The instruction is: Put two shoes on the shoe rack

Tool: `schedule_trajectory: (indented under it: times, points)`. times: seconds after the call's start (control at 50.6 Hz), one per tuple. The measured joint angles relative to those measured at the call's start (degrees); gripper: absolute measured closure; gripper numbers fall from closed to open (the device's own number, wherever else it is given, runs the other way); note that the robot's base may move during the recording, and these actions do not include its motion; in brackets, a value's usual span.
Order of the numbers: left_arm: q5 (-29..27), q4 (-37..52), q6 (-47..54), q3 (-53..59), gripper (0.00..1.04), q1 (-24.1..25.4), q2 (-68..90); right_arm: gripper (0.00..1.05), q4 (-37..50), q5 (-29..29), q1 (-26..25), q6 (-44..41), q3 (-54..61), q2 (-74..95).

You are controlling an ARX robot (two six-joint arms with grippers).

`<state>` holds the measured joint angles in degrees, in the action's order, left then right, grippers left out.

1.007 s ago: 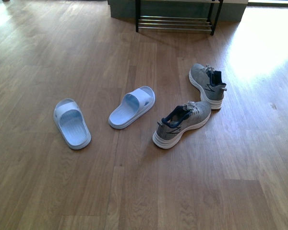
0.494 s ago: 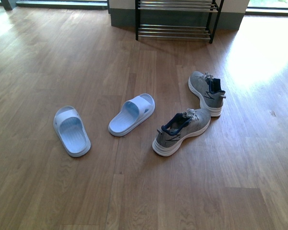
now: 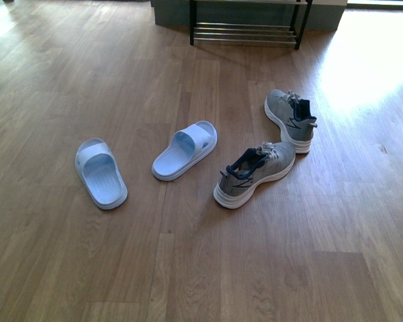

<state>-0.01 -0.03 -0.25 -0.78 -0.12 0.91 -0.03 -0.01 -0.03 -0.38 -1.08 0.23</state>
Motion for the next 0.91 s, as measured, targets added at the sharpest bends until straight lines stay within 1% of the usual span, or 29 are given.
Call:
schedule_trajectory:
  times: [0.908]
  points:
    - [0.0, 0.0, 0.0, 0.0, 0.09, 0.0, 0.0, 0.09, 0.0, 0.0, 0.0, 0.0, 0.0, 0.0]
